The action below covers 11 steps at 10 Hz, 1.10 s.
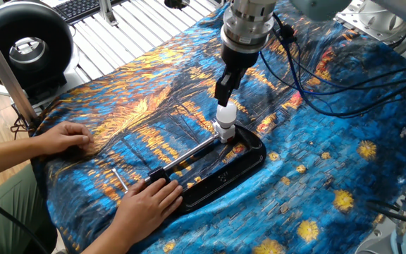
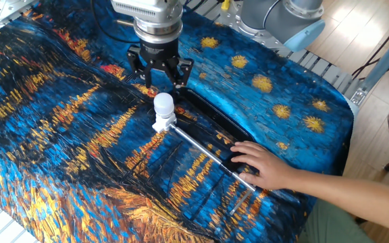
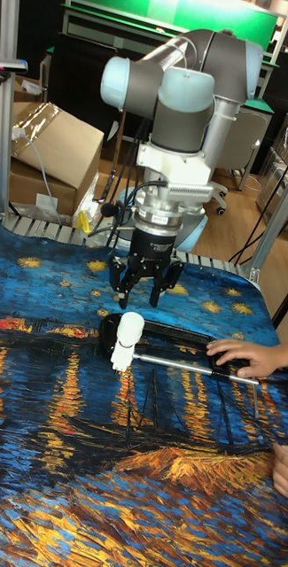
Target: Take out the light bulb by rotating it
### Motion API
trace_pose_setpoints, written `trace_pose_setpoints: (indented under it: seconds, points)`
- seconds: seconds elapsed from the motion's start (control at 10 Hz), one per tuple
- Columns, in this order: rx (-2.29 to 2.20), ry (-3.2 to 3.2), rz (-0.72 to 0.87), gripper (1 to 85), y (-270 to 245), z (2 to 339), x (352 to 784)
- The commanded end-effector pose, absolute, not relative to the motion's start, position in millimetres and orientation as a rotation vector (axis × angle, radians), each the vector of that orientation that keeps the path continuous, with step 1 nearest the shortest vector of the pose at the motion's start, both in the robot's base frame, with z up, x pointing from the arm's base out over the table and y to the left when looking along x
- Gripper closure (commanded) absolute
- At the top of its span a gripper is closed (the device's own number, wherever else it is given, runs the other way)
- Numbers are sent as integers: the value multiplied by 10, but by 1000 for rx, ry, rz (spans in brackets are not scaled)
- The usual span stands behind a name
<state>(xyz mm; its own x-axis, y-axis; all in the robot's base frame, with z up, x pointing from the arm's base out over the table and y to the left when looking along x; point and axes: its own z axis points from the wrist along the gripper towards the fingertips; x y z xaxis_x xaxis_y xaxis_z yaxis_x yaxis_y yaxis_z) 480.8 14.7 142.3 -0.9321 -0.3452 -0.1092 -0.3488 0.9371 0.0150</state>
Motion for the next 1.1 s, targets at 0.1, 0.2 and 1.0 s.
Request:
trace_pose_setpoints:
  seconds: [0.1, 0.2, 1.0]
  points:
    - [-515, 2974, 69, 277, 178, 1309, 4893]
    - [-517, 2970, 68, 277, 178, 1267, 4911]
    - [-510, 2959, 55, 280, 174, 1091, 4992]
